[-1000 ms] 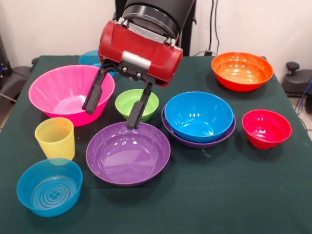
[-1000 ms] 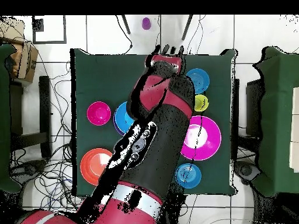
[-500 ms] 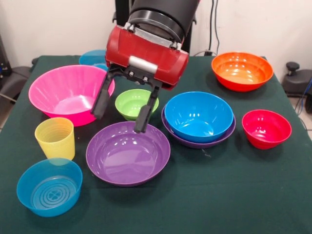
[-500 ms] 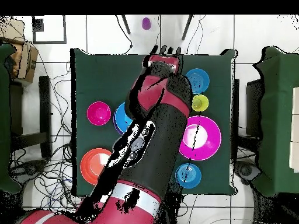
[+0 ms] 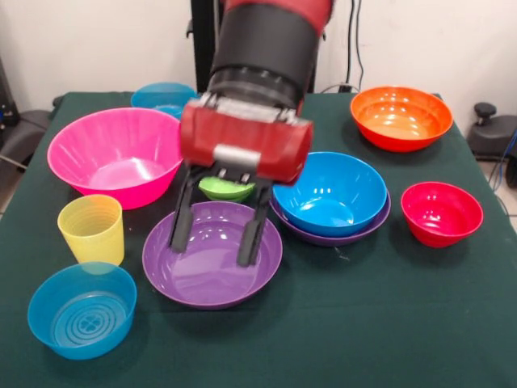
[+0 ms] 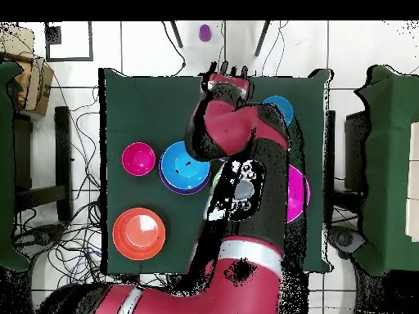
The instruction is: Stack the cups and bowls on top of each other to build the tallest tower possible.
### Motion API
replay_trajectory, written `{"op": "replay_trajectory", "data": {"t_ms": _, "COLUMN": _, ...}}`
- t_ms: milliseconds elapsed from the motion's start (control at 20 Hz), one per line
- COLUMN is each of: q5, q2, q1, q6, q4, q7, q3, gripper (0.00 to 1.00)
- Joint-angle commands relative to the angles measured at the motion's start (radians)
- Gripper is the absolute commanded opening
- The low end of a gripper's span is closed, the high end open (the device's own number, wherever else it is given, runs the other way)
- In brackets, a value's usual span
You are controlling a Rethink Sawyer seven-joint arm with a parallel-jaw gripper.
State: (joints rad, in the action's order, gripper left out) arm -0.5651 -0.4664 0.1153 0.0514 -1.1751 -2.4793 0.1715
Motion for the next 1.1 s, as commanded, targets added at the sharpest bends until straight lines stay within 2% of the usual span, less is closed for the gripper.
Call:
{"op": "replay_trajectory", "data": {"t_ms": 50, "q5": -0.144, "q2": 0.019, "q1": 0.25, "q6": -0.209, "q4": -0.2, "q7": 0.297, "q3": -0.569, "gripper": 1.0}}
{"op": "replay_trajectory", "data": {"t_ms": 300, "q5": -0.14, "q2": 0.039, "q1": 0.264, "q6": -0.225, "q4": -0.198, "q7": 0.274, "q3": -0.595, "gripper": 1.0}}
{"op": "replay_trajectory", "data": {"t_ms": 1100, "q5": -0.214, "q2": 0.041, "q1": 0.281, "q6": -0.219, "q4": -0.192, "q7": 0.221, "q3": -0.637, "gripper": 1.0}}
